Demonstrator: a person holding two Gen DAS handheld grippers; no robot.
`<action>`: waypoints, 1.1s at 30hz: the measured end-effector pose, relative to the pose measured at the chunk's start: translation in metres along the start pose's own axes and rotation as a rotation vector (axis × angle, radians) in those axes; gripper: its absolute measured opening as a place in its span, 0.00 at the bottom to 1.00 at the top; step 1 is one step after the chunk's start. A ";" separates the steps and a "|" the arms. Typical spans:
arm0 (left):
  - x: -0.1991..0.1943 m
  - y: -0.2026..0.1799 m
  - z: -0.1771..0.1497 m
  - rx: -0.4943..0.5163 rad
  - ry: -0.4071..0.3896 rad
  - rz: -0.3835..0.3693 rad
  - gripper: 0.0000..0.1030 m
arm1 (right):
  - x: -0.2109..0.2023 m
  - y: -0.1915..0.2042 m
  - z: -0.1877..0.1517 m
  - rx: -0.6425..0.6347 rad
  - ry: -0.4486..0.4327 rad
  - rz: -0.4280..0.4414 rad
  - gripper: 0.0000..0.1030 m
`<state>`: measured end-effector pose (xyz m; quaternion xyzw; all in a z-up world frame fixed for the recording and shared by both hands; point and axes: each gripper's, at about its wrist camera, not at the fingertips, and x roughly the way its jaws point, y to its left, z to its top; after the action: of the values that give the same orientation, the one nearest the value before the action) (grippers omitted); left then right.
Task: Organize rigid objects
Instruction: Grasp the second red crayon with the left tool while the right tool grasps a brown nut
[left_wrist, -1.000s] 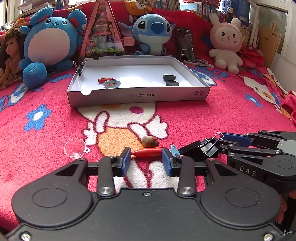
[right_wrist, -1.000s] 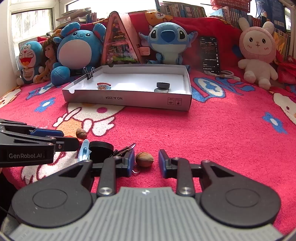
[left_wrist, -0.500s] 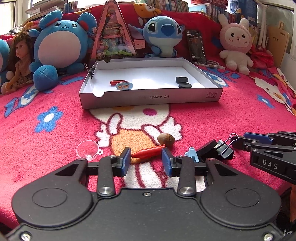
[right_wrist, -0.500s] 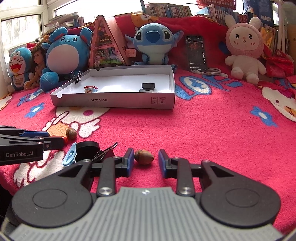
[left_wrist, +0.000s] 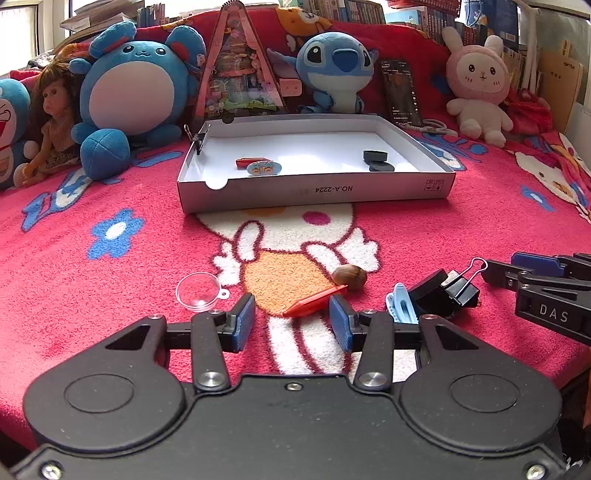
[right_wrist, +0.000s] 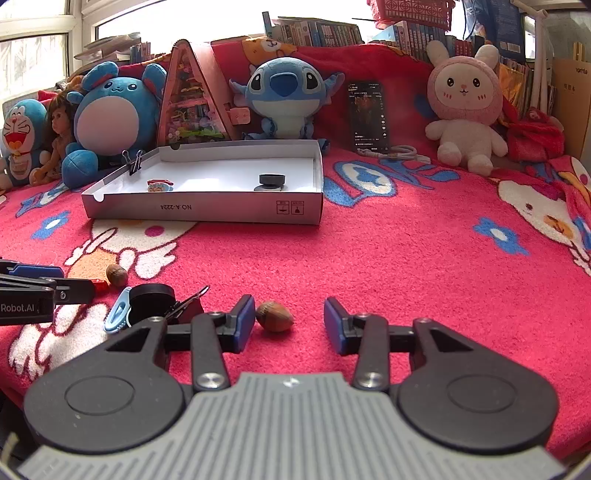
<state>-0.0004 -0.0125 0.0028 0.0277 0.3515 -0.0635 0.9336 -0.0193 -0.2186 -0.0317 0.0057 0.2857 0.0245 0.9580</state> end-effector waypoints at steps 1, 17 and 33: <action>0.000 0.002 -0.001 0.000 0.002 0.007 0.41 | 0.000 -0.001 0.000 0.005 0.001 0.001 0.57; 0.006 0.013 0.001 -0.013 0.001 0.046 0.42 | -0.004 -0.007 -0.003 0.024 0.011 -0.009 0.57; -0.003 -0.015 -0.003 0.129 -0.074 0.004 0.58 | -0.005 -0.002 -0.005 0.027 0.011 0.027 0.57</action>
<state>-0.0065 -0.0264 0.0029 0.0860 0.3118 -0.0853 0.9424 -0.0260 -0.2206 -0.0328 0.0222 0.2912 0.0336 0.9558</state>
